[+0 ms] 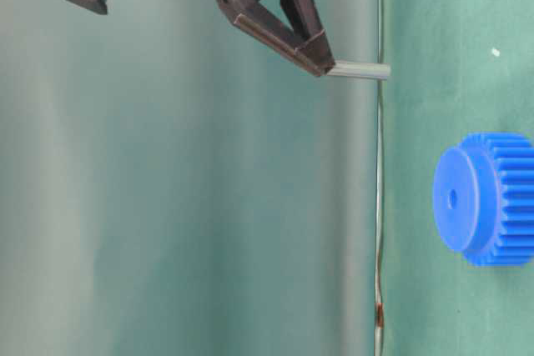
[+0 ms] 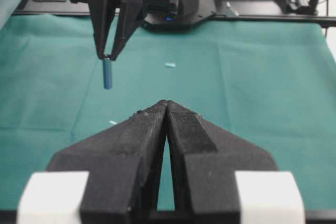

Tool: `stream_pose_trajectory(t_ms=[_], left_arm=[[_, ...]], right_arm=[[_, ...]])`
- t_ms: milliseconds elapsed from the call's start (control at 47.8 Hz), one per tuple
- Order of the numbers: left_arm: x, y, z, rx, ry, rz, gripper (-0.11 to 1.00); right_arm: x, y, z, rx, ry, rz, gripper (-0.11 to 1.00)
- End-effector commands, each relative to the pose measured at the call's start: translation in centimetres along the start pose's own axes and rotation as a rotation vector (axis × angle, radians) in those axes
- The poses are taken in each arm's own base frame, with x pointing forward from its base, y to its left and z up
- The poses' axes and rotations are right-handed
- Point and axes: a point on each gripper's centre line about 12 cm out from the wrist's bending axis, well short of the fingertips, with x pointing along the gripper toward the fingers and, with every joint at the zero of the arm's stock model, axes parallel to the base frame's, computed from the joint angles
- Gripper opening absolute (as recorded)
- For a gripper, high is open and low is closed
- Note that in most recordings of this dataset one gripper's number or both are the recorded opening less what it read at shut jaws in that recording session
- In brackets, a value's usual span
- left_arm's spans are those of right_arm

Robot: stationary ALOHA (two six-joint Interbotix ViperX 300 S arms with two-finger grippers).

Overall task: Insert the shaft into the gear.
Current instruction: 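Carry the shaft left over the blue gear's center hole, then lower the shaft down into the gear's center hole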

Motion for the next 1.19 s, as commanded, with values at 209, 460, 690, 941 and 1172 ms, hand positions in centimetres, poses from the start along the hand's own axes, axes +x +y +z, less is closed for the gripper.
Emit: stream_pose_trajectory(t_ms=[209, 460, 690, 941, 1172], left_arm=[[0.2, 0.0, 1.2, 0.003, -0.031, -0.001, 0.0], [0.3, 0.0, 1.0, 0.005, -0.023, -0.001, 0.0], [0.3, 0.0, 1.1, 0.006, -0.026, -0.001, 0.0], [0.2, 0.0, 1.1, 0.006, -0.025, -0.001, 0.0], [0.2, 0.0, 1.1, 0.005, -0.02, 0.0, 0.0]], right_arm=[[3.1, 1.7, 2.8, -0.023, -0.03, 0.035, 0.16], [6.5, 3.1, 4.4, -0.047, -0.038, 0.059, 0.16], [7.8, 3.5, 5.4, -0.052, -0.052, 0.063, 0.16], [7.9, 3.5, 5.3, -0.052, -0.049, 0.063, 0.16], [7.9, 3.5, 5.3, -0.052, -0.046, 0.063, 0.16]])
